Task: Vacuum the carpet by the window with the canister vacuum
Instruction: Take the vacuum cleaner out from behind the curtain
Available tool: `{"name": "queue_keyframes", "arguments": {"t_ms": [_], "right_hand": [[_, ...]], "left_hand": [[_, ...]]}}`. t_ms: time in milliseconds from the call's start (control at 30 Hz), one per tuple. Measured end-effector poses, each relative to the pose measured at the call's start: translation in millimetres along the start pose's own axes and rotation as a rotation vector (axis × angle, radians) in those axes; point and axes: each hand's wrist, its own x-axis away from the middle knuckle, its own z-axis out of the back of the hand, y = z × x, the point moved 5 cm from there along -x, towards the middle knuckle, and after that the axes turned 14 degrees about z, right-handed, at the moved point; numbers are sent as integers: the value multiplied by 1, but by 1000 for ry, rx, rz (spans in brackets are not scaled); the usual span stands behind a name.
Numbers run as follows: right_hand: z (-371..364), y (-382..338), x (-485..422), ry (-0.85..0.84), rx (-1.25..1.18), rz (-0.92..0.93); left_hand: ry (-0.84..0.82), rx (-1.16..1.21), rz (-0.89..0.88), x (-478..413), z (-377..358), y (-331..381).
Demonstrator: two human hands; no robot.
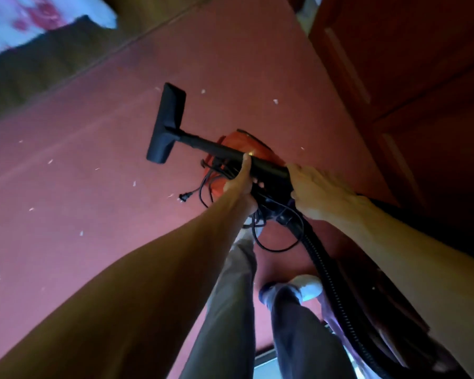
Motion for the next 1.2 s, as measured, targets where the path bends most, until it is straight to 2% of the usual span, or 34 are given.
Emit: {"name": "queue_keyframes", "arguments": {"t_ms": [133,267,433,533,933,1200], "right_hand": [[61,-56,-10,-27,-17,54],[118,-106,-11,30,23,123],[169,-148,-4,1,91,191],[192,-171,9,27,161,249],[217,-252,17,-111,248,520],[209,-367,11,-226,382,748]], "left_hand": [[0,50,-36,70,34,46],[-5,161,-39,132,61,83],[-34,268,17,188,81,99],[-20,362,-8,222,94,105],[18,579,3,302,170,76],[-28,815,-94,345,271,44]]}}
